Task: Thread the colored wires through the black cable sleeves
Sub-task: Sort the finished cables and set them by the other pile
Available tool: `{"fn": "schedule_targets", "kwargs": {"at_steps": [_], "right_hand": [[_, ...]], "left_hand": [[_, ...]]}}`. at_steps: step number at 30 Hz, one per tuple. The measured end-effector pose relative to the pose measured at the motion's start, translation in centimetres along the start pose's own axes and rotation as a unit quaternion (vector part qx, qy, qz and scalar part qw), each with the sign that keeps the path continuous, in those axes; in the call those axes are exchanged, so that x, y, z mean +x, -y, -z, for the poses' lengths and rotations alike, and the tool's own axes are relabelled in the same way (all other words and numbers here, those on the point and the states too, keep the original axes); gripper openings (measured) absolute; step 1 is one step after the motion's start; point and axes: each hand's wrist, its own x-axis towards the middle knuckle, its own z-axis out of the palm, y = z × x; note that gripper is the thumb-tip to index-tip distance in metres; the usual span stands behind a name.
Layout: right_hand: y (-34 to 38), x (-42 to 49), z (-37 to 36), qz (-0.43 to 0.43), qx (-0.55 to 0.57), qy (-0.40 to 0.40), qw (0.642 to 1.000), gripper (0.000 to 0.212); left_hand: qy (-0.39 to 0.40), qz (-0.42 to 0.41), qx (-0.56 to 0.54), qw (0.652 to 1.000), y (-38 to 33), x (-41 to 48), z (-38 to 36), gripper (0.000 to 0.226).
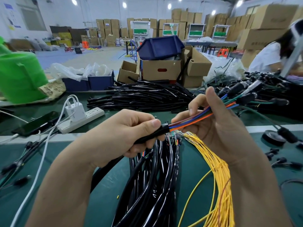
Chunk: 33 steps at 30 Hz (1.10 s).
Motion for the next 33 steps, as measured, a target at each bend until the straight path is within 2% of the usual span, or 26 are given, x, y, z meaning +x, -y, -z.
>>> {"fn": "schedule_targets", "kwargs": {"at_steps": [7, 12, 15, 21, 24, 26, 30, 33], "right_hand": [[0.3, -0.2, 0.3, 0.009, -0.032, -0.013, 0.999, 0.044], [0.5, -0.2, -0.1, 0.03, -0.072, 0.004, 0.997, 0.039], [0.1, 0.1, -0.6, 0.044, -0.089, 0.004, 0.995, 0.043], [-1.8, 1.0, -2.0, -0.01, -0.049, 0.045, 0.998, 0.046], [-2.9, 1.4, -2.2, -0.012, -0.049, 0.055, 0.997, 0.044], [-3.7, 1.7, -2.2, -0.037, -0.049, 0.076, 0.995, 0.045], [-3.6, 1.9, -2.0, -0.051, 0.022, 0.071, 0.996, 0.051], [-2.8, 1.9, -1.1, -0.018, 0.178, -0.012, 0.984, 0.056]], "left_hand": [[-0.023, -0.004, 0.008, 1.0, -0.1, 0.1, -0.3, 0.028], [0.004, -0.009, 0.025, 1.0, -0.2, 0.3, -1.2, 0.024], [0.006, -0.014, 0.013, 1.0, -0.1, 0.6, -1.8, 0.033], [-0.073, -0.043, 0.023, 0.996, 0.1, 1.3, -2.6, 0.026], [-0.093, -0.054, 0.008, 0.994, 0.0, 1.3, -2.5, 0.021], [-0.1, -0.058, -0.003, 0.993, 0.0, 1.4, -2.5, 0.026], [-0.097, -0.065, 0.011, 0.993, 0.1, 1.7, -2.7, 0.028], [-0.113, -0.055, 0.049, 0.991, 0.5, 1.8, -2.3, 0.028]]}}
